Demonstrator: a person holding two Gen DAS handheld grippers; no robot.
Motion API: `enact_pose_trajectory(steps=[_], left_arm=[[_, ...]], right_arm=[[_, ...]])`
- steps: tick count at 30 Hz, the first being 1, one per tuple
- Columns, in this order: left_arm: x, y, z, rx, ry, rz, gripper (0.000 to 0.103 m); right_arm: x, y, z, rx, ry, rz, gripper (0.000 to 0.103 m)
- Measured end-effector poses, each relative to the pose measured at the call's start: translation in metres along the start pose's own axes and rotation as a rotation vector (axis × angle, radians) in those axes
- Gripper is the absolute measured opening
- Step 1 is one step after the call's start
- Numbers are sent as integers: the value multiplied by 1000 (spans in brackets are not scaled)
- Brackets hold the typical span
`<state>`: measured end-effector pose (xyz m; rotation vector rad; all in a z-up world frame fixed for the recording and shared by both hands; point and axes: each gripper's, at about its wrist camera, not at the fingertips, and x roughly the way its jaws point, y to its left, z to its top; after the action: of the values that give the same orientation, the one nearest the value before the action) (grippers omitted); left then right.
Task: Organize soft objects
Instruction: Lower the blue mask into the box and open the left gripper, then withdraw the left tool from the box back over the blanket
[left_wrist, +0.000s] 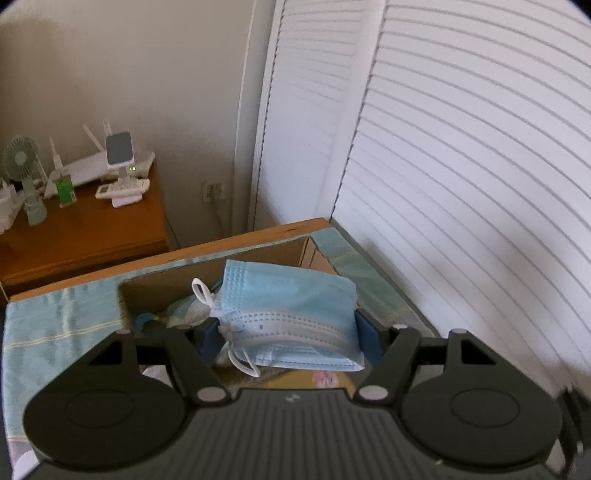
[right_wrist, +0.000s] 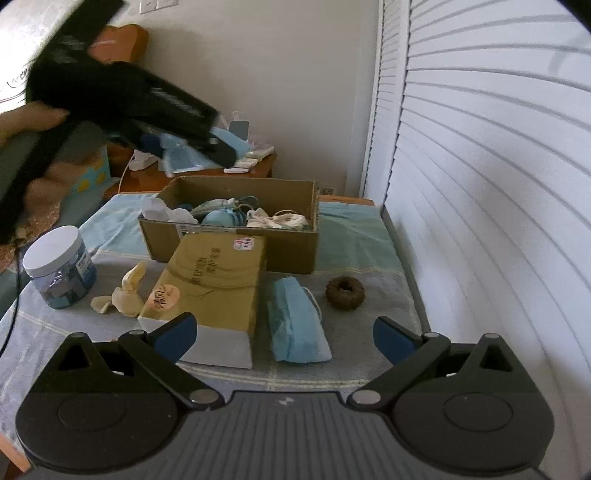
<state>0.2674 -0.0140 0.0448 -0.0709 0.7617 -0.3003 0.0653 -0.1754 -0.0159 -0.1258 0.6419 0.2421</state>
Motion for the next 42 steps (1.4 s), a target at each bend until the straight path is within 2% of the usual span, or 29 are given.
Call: enact_pose_trajectory(steps=[12,13,15,20,32,42], left_arm=[[76,-9,29,-39,76,39,72],[79,-9,30,-47,73,38,73],[85,-7,32,-68,60,38,87],[89,-3,33,-106,67,56,90],[40,-4,18,-32,20,82,95],[-19,-11,-21,5,-16,74,97]], right_arm=[[4,-19,-3,26,2,-20,103],[4,-21,-3,29,2,-21,103],[5,-23,-4,33,1,-22,103],[5,-26,-4,43,1,-24,103],[-4,-23,-7,40,-13,-22,103],[-19,-24,-10,61,-34,-15,103]])
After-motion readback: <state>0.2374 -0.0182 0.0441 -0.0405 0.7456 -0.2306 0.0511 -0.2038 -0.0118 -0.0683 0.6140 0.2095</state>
